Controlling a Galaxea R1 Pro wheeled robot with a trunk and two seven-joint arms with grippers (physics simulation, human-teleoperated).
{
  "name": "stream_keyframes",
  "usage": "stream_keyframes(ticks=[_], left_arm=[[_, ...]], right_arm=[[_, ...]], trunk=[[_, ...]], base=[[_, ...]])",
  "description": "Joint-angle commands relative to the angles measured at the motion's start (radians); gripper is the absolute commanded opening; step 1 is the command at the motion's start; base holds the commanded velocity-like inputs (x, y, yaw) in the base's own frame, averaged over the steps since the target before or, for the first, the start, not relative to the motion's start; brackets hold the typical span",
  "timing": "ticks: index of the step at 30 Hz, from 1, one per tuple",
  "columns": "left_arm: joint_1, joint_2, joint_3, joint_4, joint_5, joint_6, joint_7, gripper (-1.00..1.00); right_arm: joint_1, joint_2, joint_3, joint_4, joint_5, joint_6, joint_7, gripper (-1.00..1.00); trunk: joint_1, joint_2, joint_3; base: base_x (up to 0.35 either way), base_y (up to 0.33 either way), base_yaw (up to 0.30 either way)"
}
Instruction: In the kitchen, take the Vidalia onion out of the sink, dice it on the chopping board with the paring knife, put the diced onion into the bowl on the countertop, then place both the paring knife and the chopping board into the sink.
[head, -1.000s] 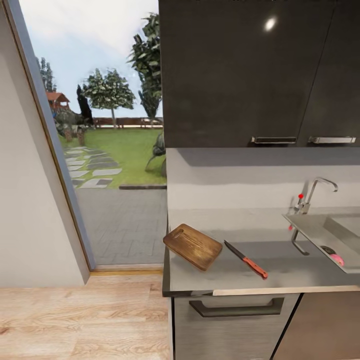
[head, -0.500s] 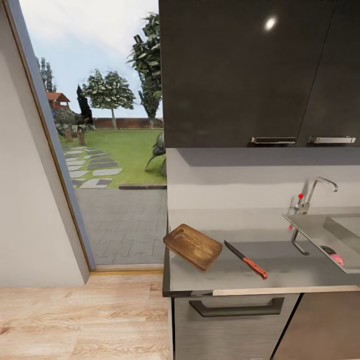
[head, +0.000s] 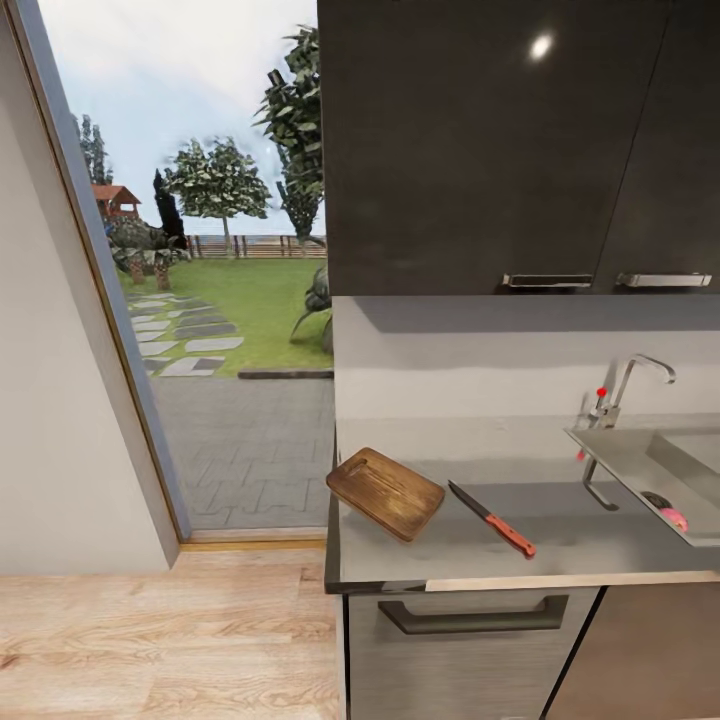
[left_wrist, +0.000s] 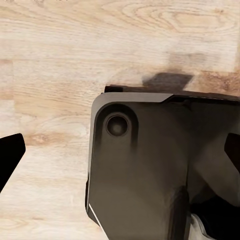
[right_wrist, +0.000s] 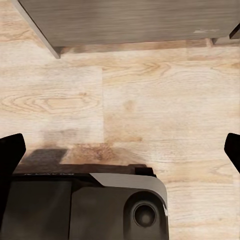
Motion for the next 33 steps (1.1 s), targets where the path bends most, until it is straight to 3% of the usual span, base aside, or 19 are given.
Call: stream_keyframes(ticks=[1,9,27,33], left_arm=[[0.000,0.000,0.001,0.000,0.008,-0.002,0.000,1.00],[0.000,-0.001,0.000,0.000,0.009,-0.002,0.000,1.00],[0.000,0.000,0.002,0.006,0.009,-0.001,0.000,1.00],[0.000,0.000,0.002,0.006,0.009,-0.001,0.000,1.00]], right_arm=[[0.000,0.000,0.000,0.001,0.000,-0.003,0.000,1.00],[0.000,0.000,0.000,0.001,0.000,-0.003,0.000,1.00],[0.000,0.000,0.000,0.001,0.000,-0.003,0.000,1.00],[0.000,0.000,0.000,0.001,0.000,-0.003,0.000,1.00]], trunk=[[0.000,-0.001,0.000],[0.000,-0.001,0.000],[0.000,-0.001,0.000],[0.000,-0.001,0.000]], base=[[0.000,0.000,0.000],[-0.027,0.000,0.000],[-0.310,0.000,0.000],[-0.101,0.000,0.000]])
